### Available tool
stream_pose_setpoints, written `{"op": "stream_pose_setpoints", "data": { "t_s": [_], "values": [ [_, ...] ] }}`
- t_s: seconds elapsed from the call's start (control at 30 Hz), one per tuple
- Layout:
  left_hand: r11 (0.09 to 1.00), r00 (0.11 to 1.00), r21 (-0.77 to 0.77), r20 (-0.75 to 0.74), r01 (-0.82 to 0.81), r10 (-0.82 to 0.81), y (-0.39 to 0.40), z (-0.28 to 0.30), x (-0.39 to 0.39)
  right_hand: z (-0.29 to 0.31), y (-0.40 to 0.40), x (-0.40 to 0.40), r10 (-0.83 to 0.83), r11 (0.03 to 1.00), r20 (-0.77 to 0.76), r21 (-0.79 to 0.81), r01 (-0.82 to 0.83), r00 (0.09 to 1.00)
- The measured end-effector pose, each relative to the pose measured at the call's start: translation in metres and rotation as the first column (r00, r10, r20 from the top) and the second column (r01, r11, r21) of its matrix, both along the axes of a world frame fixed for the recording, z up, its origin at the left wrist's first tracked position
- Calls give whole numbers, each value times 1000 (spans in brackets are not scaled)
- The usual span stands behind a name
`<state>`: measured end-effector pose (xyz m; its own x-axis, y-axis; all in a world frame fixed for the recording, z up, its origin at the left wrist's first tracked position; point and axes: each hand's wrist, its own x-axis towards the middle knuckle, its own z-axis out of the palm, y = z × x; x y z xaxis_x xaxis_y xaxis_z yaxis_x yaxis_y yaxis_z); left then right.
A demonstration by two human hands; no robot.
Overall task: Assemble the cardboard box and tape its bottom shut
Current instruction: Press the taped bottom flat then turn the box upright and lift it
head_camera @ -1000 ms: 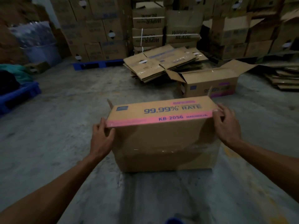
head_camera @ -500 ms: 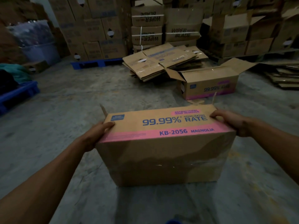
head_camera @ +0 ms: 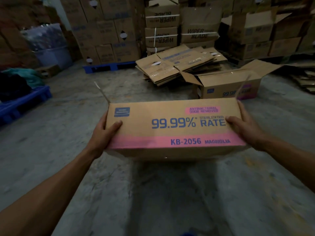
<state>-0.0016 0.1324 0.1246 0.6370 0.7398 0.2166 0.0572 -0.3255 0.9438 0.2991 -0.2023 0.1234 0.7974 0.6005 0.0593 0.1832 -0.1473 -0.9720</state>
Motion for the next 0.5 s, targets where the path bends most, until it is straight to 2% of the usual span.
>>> {"op": "stream_pose_setpoints", "data": {
  "t_s": [0.1, 0.2, 0.43, 0.5],
  "values": [
    [1000, 1000, 17, 0, -20, 20, -13, -29, -13, -25, -5, -17, 44, 999, 113, -18, -43, 993],
    [999, 1000, -27, -22, -21, 20, -23, -60, -24, -45, -9, -28, 106, 992, 143, -82, -95, 984],
    [999, 998, -43, -70, -10, 7, -27, -71, -36, -50, -22, -47, 110, 990, 187, -112, -90, 976],
    [999, 991, -46, -132, -19, 13, -31, -78, -42, -60, -29, -53, 125, 983, 199, -160, -93, 972]
  ]
}}
